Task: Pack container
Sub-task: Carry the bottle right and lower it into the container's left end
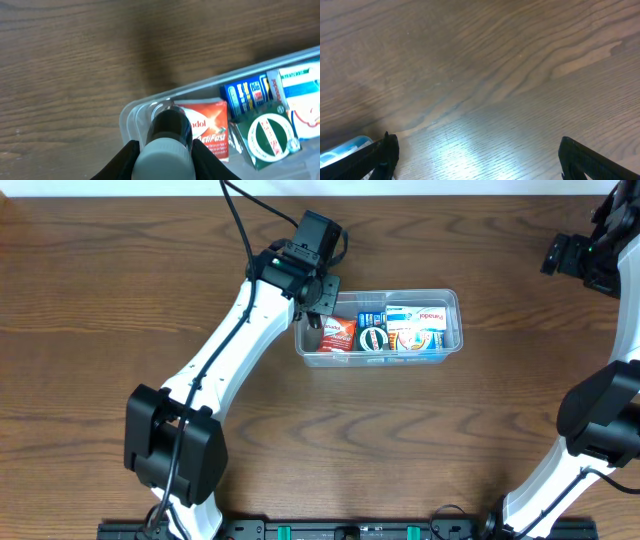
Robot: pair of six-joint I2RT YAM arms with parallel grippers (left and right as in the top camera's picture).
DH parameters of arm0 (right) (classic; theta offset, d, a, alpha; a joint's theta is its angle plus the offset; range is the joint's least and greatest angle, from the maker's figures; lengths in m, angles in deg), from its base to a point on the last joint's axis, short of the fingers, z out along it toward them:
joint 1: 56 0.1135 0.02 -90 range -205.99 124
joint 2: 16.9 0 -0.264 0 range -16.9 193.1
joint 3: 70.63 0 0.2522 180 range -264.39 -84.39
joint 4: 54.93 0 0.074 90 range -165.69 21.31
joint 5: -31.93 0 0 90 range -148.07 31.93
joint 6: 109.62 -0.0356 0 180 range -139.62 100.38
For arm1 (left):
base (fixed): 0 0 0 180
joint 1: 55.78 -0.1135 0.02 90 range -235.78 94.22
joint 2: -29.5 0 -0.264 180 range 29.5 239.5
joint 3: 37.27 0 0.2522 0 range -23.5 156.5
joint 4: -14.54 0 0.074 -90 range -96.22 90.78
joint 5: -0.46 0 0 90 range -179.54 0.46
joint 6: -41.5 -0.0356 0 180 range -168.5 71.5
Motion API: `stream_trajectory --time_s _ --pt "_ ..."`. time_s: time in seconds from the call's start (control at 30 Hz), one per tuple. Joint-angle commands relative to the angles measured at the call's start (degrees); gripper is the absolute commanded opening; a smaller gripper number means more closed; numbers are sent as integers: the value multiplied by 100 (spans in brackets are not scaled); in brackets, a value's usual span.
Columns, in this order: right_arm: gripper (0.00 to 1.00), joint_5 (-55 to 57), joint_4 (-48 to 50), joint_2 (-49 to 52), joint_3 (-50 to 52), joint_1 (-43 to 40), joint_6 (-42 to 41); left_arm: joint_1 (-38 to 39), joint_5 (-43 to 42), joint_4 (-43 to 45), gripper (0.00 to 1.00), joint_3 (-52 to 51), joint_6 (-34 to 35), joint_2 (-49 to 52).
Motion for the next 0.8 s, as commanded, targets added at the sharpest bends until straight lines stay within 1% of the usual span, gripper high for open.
stream_trajectory --time_s 0.0,0.37,0.47,0.77 --pt "99 7 0 -170 -92 -31 20 9 238 90 34 15 341 85" --pt "99 7 2 -170 -92 -11 20 4 400 133 34 15 358 433" --pt "99 7 2 -170 -92 -20 20 7 525 131 34 15 358 472" --pt "99 7 2 -170 -92 -15 20 4 527 105 34 -2 358 474"
